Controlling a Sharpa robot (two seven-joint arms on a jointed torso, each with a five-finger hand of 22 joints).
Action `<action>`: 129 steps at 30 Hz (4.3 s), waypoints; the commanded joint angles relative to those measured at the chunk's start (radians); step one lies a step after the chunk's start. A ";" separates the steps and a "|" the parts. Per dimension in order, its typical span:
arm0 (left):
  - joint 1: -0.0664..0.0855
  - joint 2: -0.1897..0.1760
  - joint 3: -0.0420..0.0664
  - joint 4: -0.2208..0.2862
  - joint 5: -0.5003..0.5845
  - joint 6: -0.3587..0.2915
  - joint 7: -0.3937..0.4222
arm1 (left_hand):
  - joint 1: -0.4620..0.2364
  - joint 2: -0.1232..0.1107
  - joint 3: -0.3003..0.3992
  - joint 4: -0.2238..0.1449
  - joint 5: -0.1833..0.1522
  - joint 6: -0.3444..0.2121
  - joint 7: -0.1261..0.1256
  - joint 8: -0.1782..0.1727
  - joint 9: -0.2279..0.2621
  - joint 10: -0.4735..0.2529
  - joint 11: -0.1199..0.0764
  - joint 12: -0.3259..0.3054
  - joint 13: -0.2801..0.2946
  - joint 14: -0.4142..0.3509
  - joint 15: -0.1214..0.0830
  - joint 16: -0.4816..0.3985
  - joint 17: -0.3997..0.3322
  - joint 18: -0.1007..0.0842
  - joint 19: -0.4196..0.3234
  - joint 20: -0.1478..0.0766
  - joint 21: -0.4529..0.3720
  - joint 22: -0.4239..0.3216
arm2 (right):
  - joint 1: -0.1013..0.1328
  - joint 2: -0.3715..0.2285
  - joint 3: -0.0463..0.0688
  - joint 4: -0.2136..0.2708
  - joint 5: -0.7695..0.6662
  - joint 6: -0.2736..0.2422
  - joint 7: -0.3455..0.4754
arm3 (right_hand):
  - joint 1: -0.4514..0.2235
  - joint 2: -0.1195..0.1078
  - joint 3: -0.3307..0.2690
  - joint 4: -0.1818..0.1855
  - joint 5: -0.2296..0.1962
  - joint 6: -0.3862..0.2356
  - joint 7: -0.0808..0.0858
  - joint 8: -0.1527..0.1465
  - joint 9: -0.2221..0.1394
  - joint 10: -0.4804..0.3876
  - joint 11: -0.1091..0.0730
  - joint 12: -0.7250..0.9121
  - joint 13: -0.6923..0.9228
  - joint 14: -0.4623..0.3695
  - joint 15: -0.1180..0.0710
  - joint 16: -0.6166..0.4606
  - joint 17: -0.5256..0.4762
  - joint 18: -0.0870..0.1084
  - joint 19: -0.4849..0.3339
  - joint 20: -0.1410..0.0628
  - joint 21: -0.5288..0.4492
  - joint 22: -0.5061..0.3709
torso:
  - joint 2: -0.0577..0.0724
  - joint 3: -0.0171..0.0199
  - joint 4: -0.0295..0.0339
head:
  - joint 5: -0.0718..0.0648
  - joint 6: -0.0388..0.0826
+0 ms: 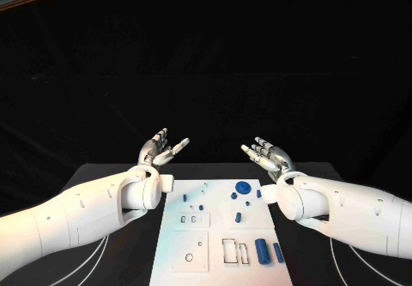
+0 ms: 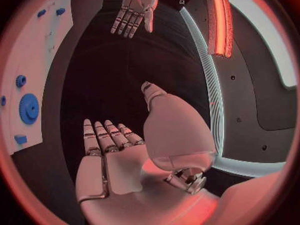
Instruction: Assemble the parts on the task board
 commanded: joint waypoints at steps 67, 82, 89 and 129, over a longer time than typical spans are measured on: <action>0.007 -0.243 -0.004 0.299 -0.072 0.320 -0.012 | 0.040 0.058 0.284 -0.020 -0.041 0.706 0.097 0.270 0.150 0.974 0.033 0.106 0.055 0.981 -0.092 0.386 0.324 0.081 0.788 -0.068 0.396 0.140 | 0.086 -0.052 -0.036 -0.027 -1.518 0.271 -0.450 | -0.001 -0.166 0.353 -0.257 -0.077 0.863 0.020 0.193 0.199 0.958 -0.167 0.107 0.060 1.349 -0.240 1.268 1.102 -0.067 1.335 -0.176 1.423 1.363 | 0.176 -0.0155 0.0654 | -0.094 -0.025; 0.007 -0.245 -0.003 0.294 -0.068 0.339 -0.021 | 0.038 0.062 0.286 -0.021 -0.043 0.705 0.097 0.269 0.151 0.972 0.033 0.104 0.056 0.982 -0.092 0.394 0.332 0.081 0.789 -0.068 0.400 0.141 | 0.083 -0.032 -0.036 -0.046 -1.509 0.289 -0.453 | -0.001 -0.151 0.365 -0.244 -0.074 0.871 0.017 0.199 0.207 0.970 -0.170 0.112 0.061 1.348 -0.242 1.280 1.107 -0.069 1.339 -0.178 1.430 1.375 | 0.182 -0.0175 0.0716 | -0.099 -0.022; 0.007 -0.244 -0.003 0.292 -0.067 0.348 -0.022 | 0.039 0.065 0.287 -0.023 -0.043 0.707 0.095 0.271 0.153 0.974 0.032 0.104 0.057 0.981 -0.093 0.398 0.336 0.082 0.789 -0.069 0.402 0.142 | 0.082 -0.026 -0.036 -0.050 -1.485 0.278 -0.448 | -0.015 -0.139 0.368 -0.221 -0.077 0.878 0.014 0.205 0.216 0.993 -0.175 0.119 0.065 1.347 -0.246 1.291 1.113 -0.075 1.353 -0.181 1.447 1.407 | 0.183 -0.0186 0.0699 | -0.095 -0.025; 0.008 -0.248 -0.002 0.304 -0.067 0.355 -0.029 | 0.045 0.065 0.292 -0.032 -0.045 0.705 0.095 0.269 0.154 0.972 0.031 0.101 0.057 0.973 -0.093 0.403 0.344 0.081 0.786 -0.069 0.406 0.144 | 0.091 0.129 -0.028 -0.130 -1.507 0.023 -0.533 | 0.043 -0.098 0.421 -0.245 -0.082 0.915 0.000 0.248 0.265 1.048 -0.194 0.120 0.084 1.345 -0.262 1.311 1.111 -0.084 1.376 -0.196 1.474 1.459 | 0.188 -0.0263 0.0818 | -0.091 -0.019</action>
